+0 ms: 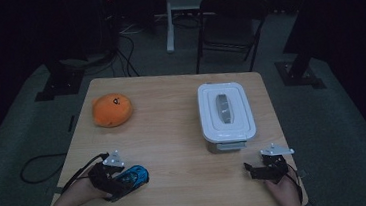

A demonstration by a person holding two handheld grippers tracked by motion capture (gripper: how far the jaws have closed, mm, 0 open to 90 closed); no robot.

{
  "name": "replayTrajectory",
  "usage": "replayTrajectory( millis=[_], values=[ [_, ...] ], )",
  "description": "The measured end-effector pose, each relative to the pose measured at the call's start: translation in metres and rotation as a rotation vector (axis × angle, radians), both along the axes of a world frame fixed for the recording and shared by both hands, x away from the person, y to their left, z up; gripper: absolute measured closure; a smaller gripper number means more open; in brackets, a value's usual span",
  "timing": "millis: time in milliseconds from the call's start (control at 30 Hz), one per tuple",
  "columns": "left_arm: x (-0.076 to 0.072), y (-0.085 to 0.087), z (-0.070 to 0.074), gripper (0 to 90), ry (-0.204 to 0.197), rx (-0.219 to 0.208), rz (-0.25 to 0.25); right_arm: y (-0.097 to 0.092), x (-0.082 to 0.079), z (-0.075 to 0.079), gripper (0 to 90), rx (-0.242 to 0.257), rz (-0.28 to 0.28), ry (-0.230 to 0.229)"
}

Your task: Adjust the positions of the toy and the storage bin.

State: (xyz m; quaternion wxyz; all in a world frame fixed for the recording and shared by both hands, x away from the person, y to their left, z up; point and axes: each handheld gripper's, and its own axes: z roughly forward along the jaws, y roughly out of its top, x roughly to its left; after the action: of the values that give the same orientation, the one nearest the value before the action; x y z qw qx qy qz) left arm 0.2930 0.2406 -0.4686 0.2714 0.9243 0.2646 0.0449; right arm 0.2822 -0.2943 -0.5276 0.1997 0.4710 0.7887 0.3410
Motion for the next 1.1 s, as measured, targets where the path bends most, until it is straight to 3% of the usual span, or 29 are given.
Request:
replayTrajectory(
  millis=[167, 267, 333, 433, 767, 833, 867, 933, 1100],
  values=[
    [0.003, 0.003, 0.012, 25.7, -0.091, -0.014, 0.023, 0.000, 0.000, 0.000, 14.0, 0.000, 0.000, 0.000],
    [0.011, 0.008, 0.016, 25.7, -0.119, -0.039, 0.089, 0.000, 0.000, 0.000, 14.0, 0.000, 0.000, 0.000],
    [0.018, 0.013, 0.017, 25.6, -0.141, -0.062, 0.163, 0.000, 0.000, 0.000, 14.0, 0.000, 0.000, 0.000],
    [0.028, 0.019, 0.015, 18.2, -0.132, -0.071, 0.233, 0.000, 0.000, 0.000, 14.0, 0.000, 0.000, 0.000],
    [0.054, 0.038, 0.004, 9.4, -0.095, -0.090, 0.416, 0.000, 0.000, 0.000, 14.0, 0.000, 0.000, 0.000],
    [0.058, 0.042, 0.002, 0.9, -0.082, -0.095, 0.449, 0.000, 0.000, 0.000, 14.0, 0.000, 0.000, 0.000],
    [0.061, 0.044, 0.000, 0.9, -0.070, -0.088, 0.445, 0.000, 0.000, 0.000, 14.0, 0.000, 0.000, 0.000],
    [0.064, 0.045, -0.001, 0.9, -0.093, -0.066, 0.455, 0.000, 0.000, 0.000, 14.0, 0.001, 0.000, 0.000],
    [0.075, 0.053, -0.004, 4.2, -0.107, -0.050, 0.461, 0.000, 0.000, 0.000, 14.0, 0.001, 0.000, 0.000]
  ],
)
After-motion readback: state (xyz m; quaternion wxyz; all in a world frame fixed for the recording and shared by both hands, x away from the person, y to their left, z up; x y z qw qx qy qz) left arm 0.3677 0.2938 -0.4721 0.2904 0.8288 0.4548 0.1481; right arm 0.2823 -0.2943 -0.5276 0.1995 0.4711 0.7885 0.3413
